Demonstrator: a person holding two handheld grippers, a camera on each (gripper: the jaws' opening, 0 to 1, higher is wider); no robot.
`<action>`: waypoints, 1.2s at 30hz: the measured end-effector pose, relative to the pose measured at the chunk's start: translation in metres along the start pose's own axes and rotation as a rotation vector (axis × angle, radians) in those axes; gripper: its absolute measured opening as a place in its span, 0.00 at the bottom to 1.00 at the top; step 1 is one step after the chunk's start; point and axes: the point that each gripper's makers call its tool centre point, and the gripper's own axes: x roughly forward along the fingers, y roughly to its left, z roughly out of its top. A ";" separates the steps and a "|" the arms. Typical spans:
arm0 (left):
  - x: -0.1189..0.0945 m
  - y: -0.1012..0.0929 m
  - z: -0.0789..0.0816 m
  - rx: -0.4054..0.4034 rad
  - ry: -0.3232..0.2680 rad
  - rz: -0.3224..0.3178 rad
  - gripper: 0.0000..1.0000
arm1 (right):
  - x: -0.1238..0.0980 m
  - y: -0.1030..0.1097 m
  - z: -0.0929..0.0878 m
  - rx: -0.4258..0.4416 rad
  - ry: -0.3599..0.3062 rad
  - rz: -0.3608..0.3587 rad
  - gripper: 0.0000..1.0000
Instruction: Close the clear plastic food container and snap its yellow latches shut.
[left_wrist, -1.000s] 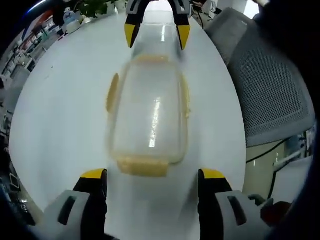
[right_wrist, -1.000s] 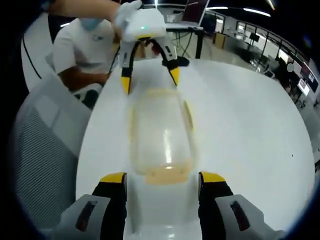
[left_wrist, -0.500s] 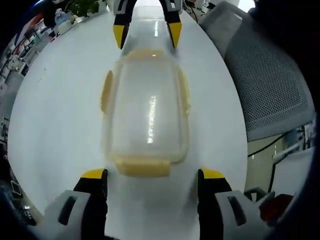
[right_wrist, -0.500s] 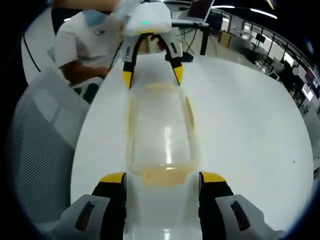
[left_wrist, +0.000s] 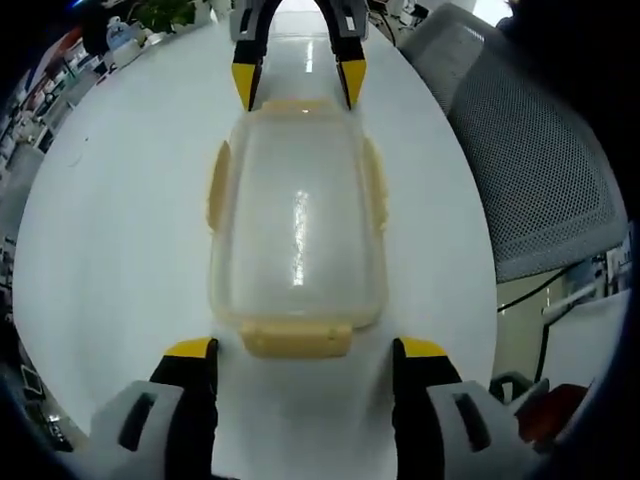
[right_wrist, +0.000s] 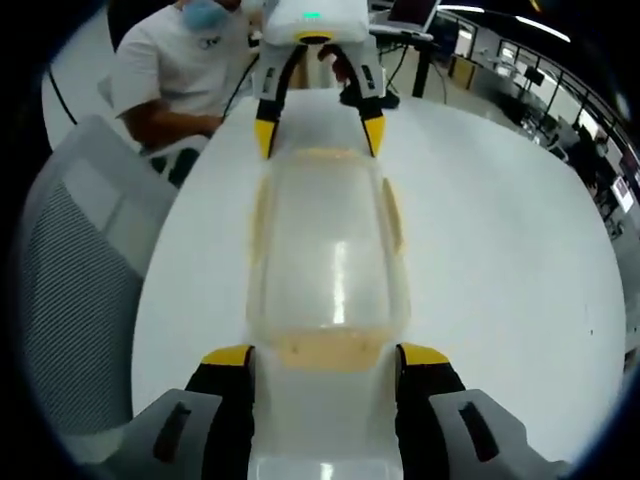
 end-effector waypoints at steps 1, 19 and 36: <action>0.000 0.000 0.000 -0.002 0.000 0.000 0.70 | 0.001 0.000 0.000 -0.002 0.001 0.001 0.56; -0.002 0.005 0.006 -0.020 -0.003 0.004 0.40 | 0.006 -0.004 -0.001 -0.020 0.029 -0.003 0.40; -0.001 0.005 0.007 -0.029 0.019 0.000 0.40 | 0.006 -0.006 -0.001 -0.024 0.054 0.007 0.39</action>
